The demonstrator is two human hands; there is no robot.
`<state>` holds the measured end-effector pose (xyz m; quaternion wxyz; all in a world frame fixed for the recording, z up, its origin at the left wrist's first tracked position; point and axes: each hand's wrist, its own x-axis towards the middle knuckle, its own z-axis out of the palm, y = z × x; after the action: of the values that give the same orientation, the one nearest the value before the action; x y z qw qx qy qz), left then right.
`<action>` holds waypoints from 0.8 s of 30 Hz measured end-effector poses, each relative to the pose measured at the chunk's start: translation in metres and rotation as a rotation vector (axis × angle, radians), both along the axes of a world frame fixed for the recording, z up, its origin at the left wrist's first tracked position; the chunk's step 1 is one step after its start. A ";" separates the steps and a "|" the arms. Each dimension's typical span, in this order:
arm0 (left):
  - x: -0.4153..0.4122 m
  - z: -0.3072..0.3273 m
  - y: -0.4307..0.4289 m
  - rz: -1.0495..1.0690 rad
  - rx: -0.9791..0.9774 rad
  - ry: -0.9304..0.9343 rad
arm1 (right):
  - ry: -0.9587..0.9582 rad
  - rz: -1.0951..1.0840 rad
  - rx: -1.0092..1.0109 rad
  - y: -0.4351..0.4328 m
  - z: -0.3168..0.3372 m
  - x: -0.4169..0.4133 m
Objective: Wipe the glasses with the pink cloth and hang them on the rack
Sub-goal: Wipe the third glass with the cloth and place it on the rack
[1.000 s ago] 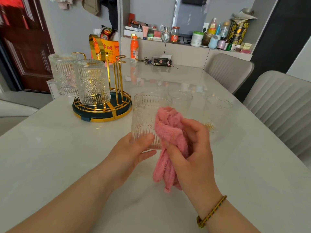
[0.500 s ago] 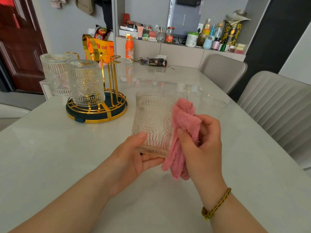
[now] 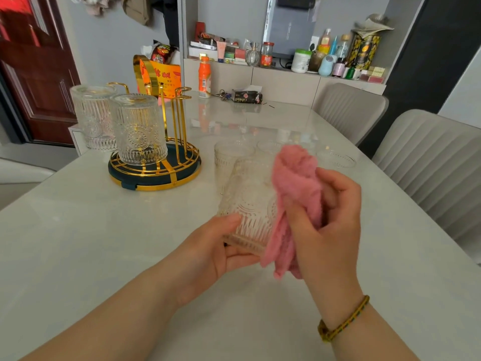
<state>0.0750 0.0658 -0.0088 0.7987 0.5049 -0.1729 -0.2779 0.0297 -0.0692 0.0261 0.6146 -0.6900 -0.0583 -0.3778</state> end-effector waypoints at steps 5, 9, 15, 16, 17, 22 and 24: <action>0.005 0.005 0.006 0.029 -0.109 0.009 | 0.146 -0.007 0.144 -0.006 -0.003 0.011; 0.010 0.014 0.018 0.064 0.012 -0.080 | 0.187 -0.049 0.212 -0.012 -0.003 0.014; 0.008 0.017 0.020 0.055 0.134 -0.156 | 0.197 -0.069 0.111 -0.029 0.011 0.009; 0.009 0.016 0.021 0.067 0.137 -0.153 | 0.213 -0.035 0.058 -0.027 0.012 0.008; 0.012 0.015 0.022 0.089 0.135 -0.155 | 0.226 0.000 0.011 -0.026 0.013 0.007; 0.022 0.015 0.034 0.139 0.162 -0.163 | 0.301 0.185 -0.200 -0.026 0.019 0.002; 0.021 0.017 0.035 0.109 0.188 -0.184 | 0.379 0.274 -0.261 -0.025 0.024 0.002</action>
<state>0.0963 0.1007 0.0079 0.7426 0.6095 -0.1909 -0.2015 0.0319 -0.0947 0.0499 0.5659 -0.8074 -0.0833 -0.1446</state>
